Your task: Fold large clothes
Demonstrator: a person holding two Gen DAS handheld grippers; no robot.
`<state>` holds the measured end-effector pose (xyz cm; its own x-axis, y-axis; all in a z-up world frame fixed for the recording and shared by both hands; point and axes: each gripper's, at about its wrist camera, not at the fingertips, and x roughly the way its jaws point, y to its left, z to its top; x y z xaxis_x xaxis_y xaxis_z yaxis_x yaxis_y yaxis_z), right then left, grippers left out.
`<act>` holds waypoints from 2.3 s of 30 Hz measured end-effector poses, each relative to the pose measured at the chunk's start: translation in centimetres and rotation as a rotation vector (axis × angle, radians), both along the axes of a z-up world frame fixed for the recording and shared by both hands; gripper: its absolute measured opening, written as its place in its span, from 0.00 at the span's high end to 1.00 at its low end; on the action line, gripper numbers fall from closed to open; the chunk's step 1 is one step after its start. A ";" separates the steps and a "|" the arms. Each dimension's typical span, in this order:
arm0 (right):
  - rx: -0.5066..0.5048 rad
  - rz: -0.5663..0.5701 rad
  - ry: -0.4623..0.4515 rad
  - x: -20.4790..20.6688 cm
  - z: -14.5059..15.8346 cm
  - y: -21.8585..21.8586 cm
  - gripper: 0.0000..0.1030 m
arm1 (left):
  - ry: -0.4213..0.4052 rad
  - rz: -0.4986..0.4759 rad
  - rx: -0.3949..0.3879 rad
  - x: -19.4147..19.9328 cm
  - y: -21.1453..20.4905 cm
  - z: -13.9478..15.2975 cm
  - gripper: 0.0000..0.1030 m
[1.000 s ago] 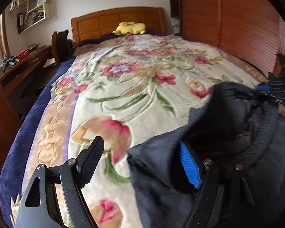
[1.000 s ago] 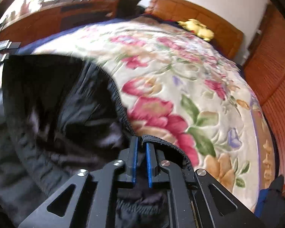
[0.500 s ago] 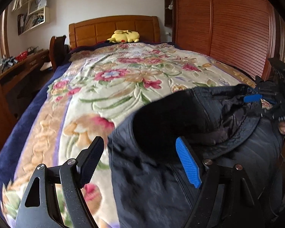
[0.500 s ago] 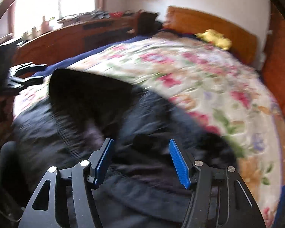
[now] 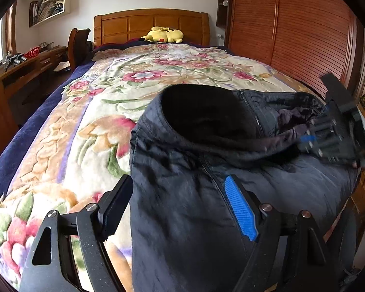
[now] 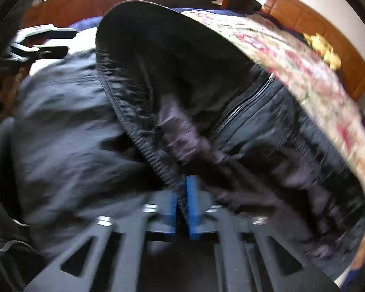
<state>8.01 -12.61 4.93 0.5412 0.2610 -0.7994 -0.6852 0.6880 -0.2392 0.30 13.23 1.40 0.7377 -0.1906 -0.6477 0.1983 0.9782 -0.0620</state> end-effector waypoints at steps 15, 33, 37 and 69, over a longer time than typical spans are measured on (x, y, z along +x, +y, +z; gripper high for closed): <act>0.243 -0.318 -0.183 8.9 5.9 -3.3 0.30 | 0.011 0.001 -0.020 -0.8 -0.6 -0.3 0.23; 0.301 -0.536 0.085 9.6 -3.1 -18.2 0.31 | -0.013 -0.039 -0.004 -0.8 -4.9 1.1 0.23; 0.340 -0.518 0.126 11.0 -4.4 -19.3 0.40 | -0.028 -0.034 -0.008 -0.8 -5.5 1.6 0.23; 0.360 -0.589 -0.177 -11.0 2.5 -18.9 0.36 | 0.011 -0.156 -0.056 -3.8 -9.0 -0.2 0.23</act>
<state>-2.96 -31.56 7.40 0.7874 0.1168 -0.6053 -0.1474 0.9891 -0.0009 -3.53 4.24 1.21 0.6890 -0.3389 -0.6406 0.3470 0.9303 -0.1190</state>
